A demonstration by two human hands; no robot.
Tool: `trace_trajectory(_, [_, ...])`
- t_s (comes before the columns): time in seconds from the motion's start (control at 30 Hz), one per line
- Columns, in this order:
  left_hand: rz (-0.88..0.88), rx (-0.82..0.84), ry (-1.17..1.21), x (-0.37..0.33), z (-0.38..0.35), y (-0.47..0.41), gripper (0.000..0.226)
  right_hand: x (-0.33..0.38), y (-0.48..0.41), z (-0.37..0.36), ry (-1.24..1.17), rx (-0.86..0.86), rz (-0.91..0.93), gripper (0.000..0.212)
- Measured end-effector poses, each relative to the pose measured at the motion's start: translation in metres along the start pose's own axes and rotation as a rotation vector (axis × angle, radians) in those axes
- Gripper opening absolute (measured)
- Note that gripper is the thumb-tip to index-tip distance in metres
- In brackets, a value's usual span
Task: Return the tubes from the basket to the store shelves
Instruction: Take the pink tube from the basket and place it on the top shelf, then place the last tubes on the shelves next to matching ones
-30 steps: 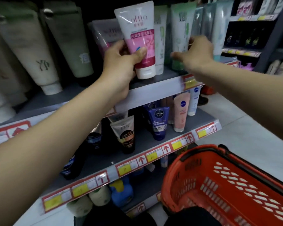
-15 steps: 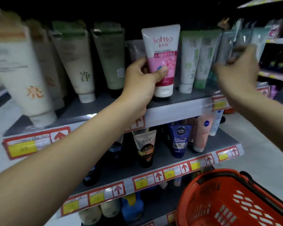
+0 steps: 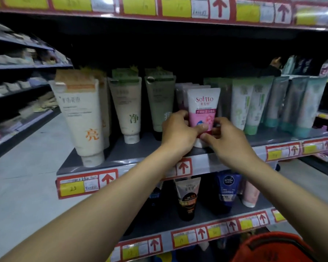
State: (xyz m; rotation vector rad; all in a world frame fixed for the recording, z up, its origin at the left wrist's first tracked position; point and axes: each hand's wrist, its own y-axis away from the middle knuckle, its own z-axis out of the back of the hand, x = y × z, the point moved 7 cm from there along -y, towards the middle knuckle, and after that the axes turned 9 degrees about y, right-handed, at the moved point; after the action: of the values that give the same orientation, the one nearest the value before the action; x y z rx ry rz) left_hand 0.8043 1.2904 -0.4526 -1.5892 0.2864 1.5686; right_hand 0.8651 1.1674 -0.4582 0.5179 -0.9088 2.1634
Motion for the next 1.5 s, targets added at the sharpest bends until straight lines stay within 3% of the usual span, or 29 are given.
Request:
trace_trajectory(0.23, [0.034, 0.021, -0.073, -0.004, -0.001, 0.004, 0.032, -0.002, 0.004, 0.002, 0.044, 0.011, -0.032, 0.038])
trace_trajectory(0.33, [0.011, 0.037, -0.288, -0.023, 0.007, 0.019, 0.038, 0.004, 0.021, 0.022, -0.032, -0.211, -0.027, 0.041])
trace_trajectory(0.4, [-0.103, 0.008, -0.368, -0.045, 0.027, 0.046, 0.044, 0.02, 0.042, 0.041, -0.068, -0.384, 0.045, 0.033])
trace_trajectory(0.47, [-0.237, -0.024, -0.35, -0.066, 0.06, 0.089, 0.04, 0.041, 0.062, 0.052, -0.131, -0.436, 0.105, 0.026])
trace_trajectory(0.53, [-0.335, -0.089, -0.286, -0.076, 0.104, 0.131, 0.029, 0.066, 0.077, 0.05, -0.225, -0.381, 0.138, 0.023])
trace_trajectory(0.6, [-0.388, -0.254, -0.283, -0.073, 0.154, 0.151, 0.025, 0.09, 0.084, 0.035, -0.315, -0.285, 0.15, 0.018])
trace_trajectory(0.73, [-0.276, -0.5, -0.398, -0.047, 0.229, 0.136, 0.022, 0.137, 0.077, -0.025, -0.321, -0.049, 0.144, 0.026])
trace_trajectory(0.83, [-0.124, -0.427, -0.627, -0.024, 0.243, 0.113, 0.033, 0.167, 0.073, -0.07, -0.28, 0.078, 0.141, 0.042])
trace_trajectory(1.03, [-0.012, -0.179, -0.492, -0.012, 0.235, 0.094, 0.035, 0.191, 0.073, -0.106, -0.33, 0.167, 0.149, 0.046])
trace_trajectory(1.5, [0.002, -0.163, -0.362, 0.005, 0.228, 0.078, 0.026, 0.177, 0.061, -0.118, -0.208, 0.161, 0.158, 0.046])
